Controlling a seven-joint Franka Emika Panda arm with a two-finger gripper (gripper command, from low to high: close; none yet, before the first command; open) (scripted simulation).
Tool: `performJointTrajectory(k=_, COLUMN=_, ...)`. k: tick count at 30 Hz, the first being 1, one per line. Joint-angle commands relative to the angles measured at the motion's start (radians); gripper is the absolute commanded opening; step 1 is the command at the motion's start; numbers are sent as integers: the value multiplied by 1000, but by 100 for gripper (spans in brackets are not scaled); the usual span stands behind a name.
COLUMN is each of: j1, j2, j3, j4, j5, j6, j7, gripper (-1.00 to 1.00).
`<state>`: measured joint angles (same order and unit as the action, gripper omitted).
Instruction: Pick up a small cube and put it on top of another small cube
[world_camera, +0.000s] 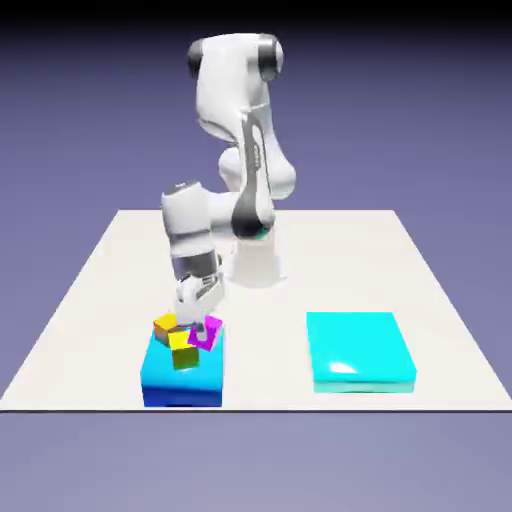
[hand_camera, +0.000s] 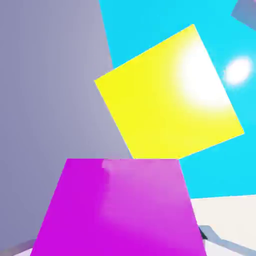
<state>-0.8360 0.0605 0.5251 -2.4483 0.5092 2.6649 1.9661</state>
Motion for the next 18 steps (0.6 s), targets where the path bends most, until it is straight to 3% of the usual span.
performJointTrajectory(k=1, j1=12, j2=-27, j3=-35, j4=-6, j5=32, j6=-45, j7=2, gripper=-100)
performJointTrajectory(k=8, j1=-7, j2=-192, j3=-252, j4=-54, j5=228, j6=-323, j7=42, gripper=-100)
performJointTrajectory(k=10, j1=-12, j2=-189, j3=-251, j4=-59, j5=227, j6=-325, j7=57, gripper=-100)
performJointTrajectory(k=15, j1=27, j2=-24, j3=-207, j4=-66, j5=327, j6=-145, j7=-25, gripper=-100)
performJointTrajectory(k=16, j1=27, j2=-24, j3=-207, j4=-66, j5=327, j6=-145, j7=-25, gripper=100)
performJointTrajectory(k=18, j1=19, j2=-60, j3=-217, j4=-64, j5=305, j6=-184, j7=-7, gripper=100)
